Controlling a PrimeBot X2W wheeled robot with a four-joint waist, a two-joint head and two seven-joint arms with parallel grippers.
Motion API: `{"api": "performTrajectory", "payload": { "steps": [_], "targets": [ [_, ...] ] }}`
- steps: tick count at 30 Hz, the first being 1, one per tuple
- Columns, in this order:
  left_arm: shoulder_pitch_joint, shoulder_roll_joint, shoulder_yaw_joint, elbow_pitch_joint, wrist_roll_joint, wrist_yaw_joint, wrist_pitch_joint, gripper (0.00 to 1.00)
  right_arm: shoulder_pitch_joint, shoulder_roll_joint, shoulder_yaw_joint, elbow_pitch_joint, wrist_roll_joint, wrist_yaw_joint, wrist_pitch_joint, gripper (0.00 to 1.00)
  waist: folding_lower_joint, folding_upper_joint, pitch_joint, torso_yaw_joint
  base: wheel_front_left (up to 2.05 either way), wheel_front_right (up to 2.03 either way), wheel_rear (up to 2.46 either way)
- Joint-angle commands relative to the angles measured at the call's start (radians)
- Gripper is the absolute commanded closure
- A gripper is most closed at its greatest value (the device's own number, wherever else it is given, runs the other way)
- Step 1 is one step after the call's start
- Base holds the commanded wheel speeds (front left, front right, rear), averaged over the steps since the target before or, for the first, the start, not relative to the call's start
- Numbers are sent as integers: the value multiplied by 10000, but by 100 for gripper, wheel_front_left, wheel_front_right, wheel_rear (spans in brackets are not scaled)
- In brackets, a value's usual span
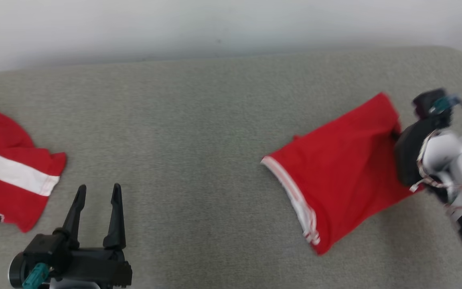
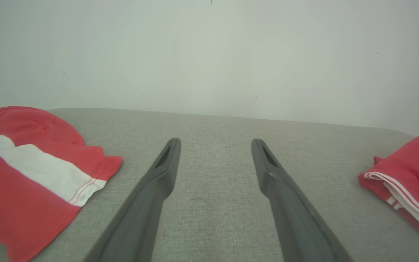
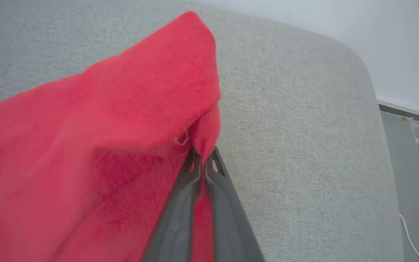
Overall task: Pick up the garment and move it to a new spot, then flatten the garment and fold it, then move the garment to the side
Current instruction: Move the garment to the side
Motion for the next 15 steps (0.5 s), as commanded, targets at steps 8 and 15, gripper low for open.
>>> {"api": "performTrajectory", "payload": {
  "steps": [8,15],
  "targets": [
    [-600,11,-89,-596,309,-142,-2,0,-1296,-920,-1088,541,-561,-31,-979,100,-1,-3,1341,-1424,0,0,0],
    [-1099,149,-179,-821,472,-192,-2,0,-1853,-1297,-1701,800,-882,-31,-2237,100,-1,-3,2022,-1924,0,0,0]
  ]
}}
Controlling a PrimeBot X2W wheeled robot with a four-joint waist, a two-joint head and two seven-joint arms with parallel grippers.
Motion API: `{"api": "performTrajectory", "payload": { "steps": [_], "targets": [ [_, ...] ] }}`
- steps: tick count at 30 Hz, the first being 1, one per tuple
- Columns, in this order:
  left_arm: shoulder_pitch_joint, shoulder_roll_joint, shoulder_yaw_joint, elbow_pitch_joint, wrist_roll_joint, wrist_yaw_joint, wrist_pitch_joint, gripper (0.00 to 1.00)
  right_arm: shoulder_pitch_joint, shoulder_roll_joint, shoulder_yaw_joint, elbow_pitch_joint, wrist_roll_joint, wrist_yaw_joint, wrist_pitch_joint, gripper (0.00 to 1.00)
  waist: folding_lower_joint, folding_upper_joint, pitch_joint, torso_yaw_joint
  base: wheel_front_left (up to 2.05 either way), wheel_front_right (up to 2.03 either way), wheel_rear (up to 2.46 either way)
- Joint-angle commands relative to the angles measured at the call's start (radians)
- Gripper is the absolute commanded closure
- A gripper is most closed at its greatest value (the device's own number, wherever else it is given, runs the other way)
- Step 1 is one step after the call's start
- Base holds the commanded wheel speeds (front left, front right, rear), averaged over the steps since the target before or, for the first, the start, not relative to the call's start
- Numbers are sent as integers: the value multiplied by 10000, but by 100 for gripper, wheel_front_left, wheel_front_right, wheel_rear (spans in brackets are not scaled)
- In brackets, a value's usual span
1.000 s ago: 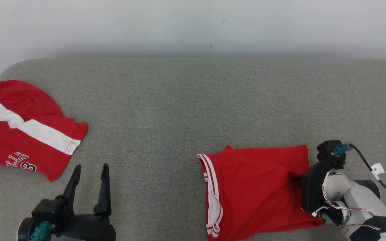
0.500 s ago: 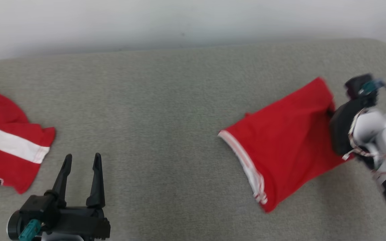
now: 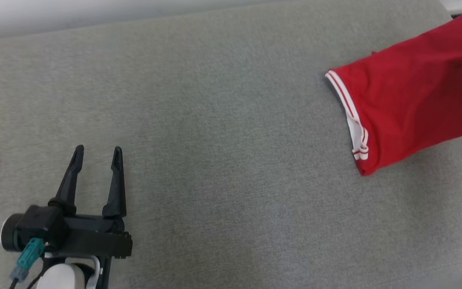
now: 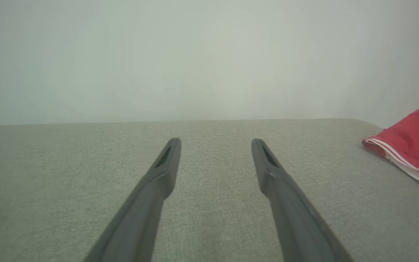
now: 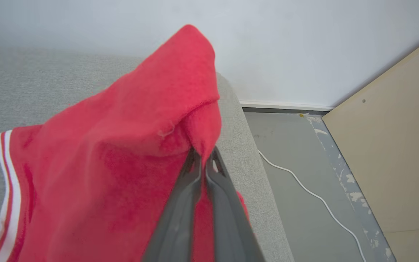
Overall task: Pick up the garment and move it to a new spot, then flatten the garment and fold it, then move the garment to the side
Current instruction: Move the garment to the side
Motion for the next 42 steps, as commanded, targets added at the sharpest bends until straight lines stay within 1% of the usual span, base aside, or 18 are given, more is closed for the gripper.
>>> {"api": "performTrajectory", "payload": {
  "steps": [1,3,4,5,13,14,15,16,17,22,25,27,28,32,38,42],
  "targets": [
    [-210,72,-30,-47,132,-24,-2,0,-208,-54,-42,39,-228,-29,-199,100,-3,-2,633,-553,0,0,0],
    [-299,101,-70,-83,136,-42,-2,0,-343,-111,-239,171,-447,-29,-408,100,-3,-2,785,-625,0,0,0],
    [-359,110,-93,-111,167,-49,-2,0,-372,-66,-128,159,-484,-29,-483,100,-3,-2,863,-648,0,0,0],
    [-403,132,-110,-129,163,-59,-2,0,-455,-28,-232,199,-582,-29,-622,100,-3,-2,939,-672,0,0,0],
    [-732,312,-177,-20,78,-79,-2,0,-629,196,-696,239,-2422,-29,-1519,100,-3,-2,1179,-690,0,0,0],
    [-751,318,-182,4,73,-78,-2,0,-612,242,-752,288,-2528,-29,-1609,76,-3,-2,1161,-677,0,0,0],
    [-751,315,-196,30,62,-83,-2,0,-586,266,-766,316,-2662,-29,-1700,63,-3,-2,1130,-653,0,0,0],
    [-742,306,-204,55,52,-88,-2,0,-586,306,-785,325,-2743,-29,-1793,12,-3,-2,1098,-633,0,0,0],
    [-744,293,-206,70,42,-89,-2,0,-586,311,-852,360,-2873,-29,-1865,0,-3,-2,1049,-601,0,0,0],
    [-696,217,-170,135,2,-93,-2,0,-399,497,-956,466,-3024,-29,-2118,0,-3,-2,759,-441,0,0,0],
    [-494,138,-96,158,-70,-53,-2,0,-129,676,-951,346,-3046,-29,-2406,0,-3,-2,392,-277,0,0,0],
    [-366,92,-32,211,-74,-26,-2,0,132,981,-902,188,-2646,-29,-2753,0,-3,-2,83,-132,0,0,0],
    [-194,77,64,301,-101,-14,-2,0,433,1139,-856,33,-2221,-29,-3117,0,-3,-2,-272,22,0,0,0],
    [275,-15,192,465,-135,17,-3,0,1261,1421,-568,-342,-1374,-29,-3731,0,-3,-2,-1091,359,0,0,0],
    [1191,-53,610,568,-178,183,-1,0,2593,1900,77,-1140,-477,-29,-4345,0,-3,-2,-2179,622,0,0,0],
    [1786,-85,800,573,-178,263,-1,0,3463,2207,543,-1586,-94,-29,-4651,0,-3,-2,-2828,762,0,0,0]
  ]
}}
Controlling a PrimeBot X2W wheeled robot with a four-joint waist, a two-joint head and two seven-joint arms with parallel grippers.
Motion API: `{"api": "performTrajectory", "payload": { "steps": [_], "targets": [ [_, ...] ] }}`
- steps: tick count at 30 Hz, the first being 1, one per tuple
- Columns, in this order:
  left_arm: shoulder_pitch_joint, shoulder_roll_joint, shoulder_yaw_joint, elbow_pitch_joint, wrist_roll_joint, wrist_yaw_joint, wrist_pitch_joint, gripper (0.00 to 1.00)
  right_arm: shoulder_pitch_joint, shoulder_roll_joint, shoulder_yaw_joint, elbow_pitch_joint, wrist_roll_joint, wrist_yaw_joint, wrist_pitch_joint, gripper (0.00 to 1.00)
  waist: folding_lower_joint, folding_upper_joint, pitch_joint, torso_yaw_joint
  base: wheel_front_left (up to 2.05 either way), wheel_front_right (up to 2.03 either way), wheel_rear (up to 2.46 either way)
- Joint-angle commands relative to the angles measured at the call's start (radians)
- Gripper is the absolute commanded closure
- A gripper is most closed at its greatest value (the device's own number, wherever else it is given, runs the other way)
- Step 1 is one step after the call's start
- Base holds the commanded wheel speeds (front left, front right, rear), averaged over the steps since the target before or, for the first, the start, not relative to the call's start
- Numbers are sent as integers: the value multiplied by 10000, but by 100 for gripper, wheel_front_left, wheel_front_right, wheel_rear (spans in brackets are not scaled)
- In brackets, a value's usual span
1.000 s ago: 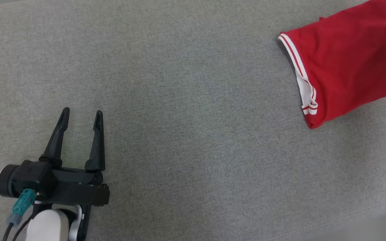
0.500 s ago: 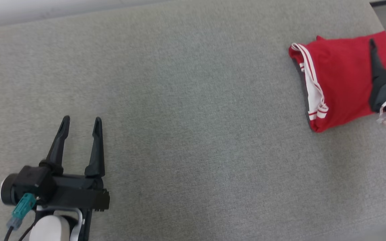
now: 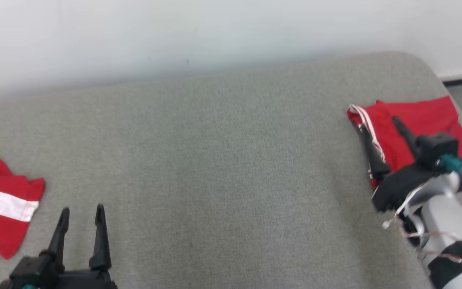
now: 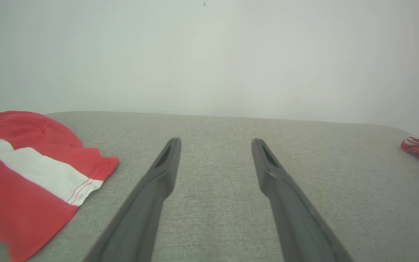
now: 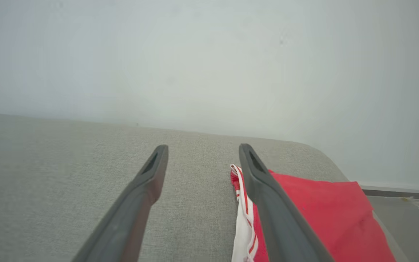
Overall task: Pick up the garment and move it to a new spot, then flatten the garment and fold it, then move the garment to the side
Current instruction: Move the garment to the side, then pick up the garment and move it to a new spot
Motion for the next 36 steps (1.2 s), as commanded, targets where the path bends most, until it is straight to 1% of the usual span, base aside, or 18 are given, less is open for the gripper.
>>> {"api": "performTrajectory", "payload": {
  "steps": [1,6,8,16,19,23,29,36],
  "targets": [
    [256,-32,63,-1,4,8,-1,0,351,117,65,-123,157,-29,-125,0,3,2,-986,430,0,0,0],
    [622,-51,152,58,4,22,-1,0,1398,390,148,-618,322,-29,-339,0,3,2,-1430,605,0,0,0],
    [714,-51,253,75,-19,80,-1,0,1725,636,-14,-783,352,-29,-472,0,3,2,-1561,595,0,0,0],
    [1152,-93,385,256,-79,178,-1,0,2952,1736,-749,-982,-165,-29,-864,0,3,2,-1953,496,0,0,0],
    [1259,-111,350,326,-117,221,-1,0,3353,2030,-868,-1156,-379,-29,-918,0,3,2,-2059,519,0,0,0],
    [1367,-118,261,396,-154,259,-1,0,3704,2169,-918,-1347,-541,-29,-937,0,3,2,-2158,570,0,0,0],
    [1394,-135,90,449,-326,367,-1,0,4402,2452,-1201,-2001,-807,-29,-835,0,3,2,-2293,651,0,0,0],
    [1376,-140,-168,474,-393,421,-1,0,4746,2602,-1087,-2492,-961,-29,-508,0,3,2,-2311,600,0,0,0]
  ]
}}
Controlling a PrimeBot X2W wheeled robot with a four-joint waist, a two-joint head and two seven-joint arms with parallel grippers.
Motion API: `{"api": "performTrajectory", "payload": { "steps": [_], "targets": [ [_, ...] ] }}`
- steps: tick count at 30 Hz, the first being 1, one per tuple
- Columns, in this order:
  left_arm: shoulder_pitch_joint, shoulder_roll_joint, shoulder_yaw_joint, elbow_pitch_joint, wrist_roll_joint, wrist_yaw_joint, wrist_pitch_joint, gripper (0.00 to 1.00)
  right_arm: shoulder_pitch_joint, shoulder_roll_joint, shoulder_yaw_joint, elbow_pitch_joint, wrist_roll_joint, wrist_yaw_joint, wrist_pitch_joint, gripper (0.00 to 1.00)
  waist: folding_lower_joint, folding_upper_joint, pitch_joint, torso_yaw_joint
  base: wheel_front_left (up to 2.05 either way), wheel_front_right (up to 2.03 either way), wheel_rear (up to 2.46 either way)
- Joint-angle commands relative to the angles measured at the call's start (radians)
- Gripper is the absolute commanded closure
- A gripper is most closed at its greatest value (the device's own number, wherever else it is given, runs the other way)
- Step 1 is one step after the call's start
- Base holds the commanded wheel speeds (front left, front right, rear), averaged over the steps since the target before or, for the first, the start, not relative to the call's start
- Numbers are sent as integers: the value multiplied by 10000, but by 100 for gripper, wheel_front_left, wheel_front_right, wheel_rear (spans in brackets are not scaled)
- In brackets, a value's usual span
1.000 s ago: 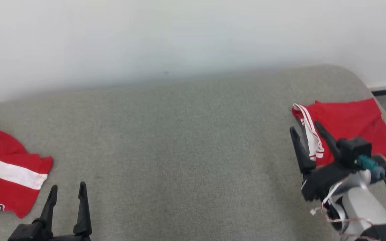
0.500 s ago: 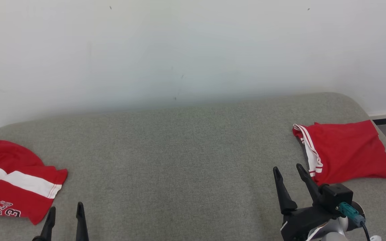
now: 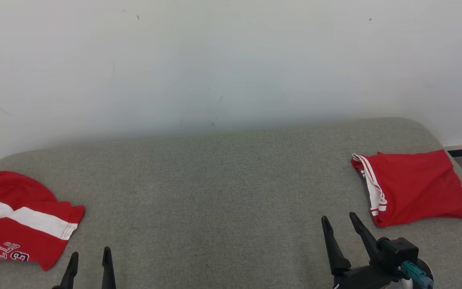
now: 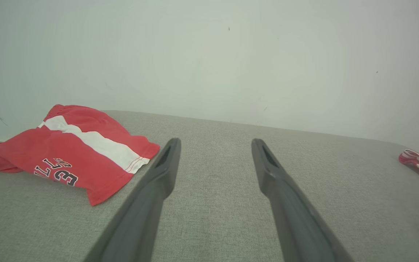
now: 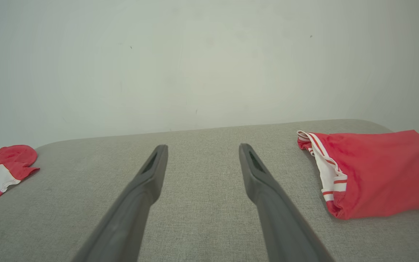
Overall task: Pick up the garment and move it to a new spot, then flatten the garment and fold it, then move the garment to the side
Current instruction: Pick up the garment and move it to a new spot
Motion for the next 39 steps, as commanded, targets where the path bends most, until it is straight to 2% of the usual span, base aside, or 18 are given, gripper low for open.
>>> {"api": "performTrajectory", "payload": {
  "steps": [1,23,32,39],
  "targets": [
    [31,-2,-34,16,-101,42,-1,0,72,41,50,-88,-87,-29,73,0,0,0,17,-8,0,0,0],
    [-75,0,37,-4,-107,99,-1,0,357,144,-176,-420,-131,-29,313,0,0,0,166,437,0,0,0],
    [-50,46,248,69,8,29,-1,0,419,157,11,-289,-93,-29,309,0,0,0,78,1508,0,0,0],
    [123,190,307,73,198,-5,-1,0,393,156,175,-179,92,-29,203,0,0,0,-5,2869,0,0,0]
  ]
}}
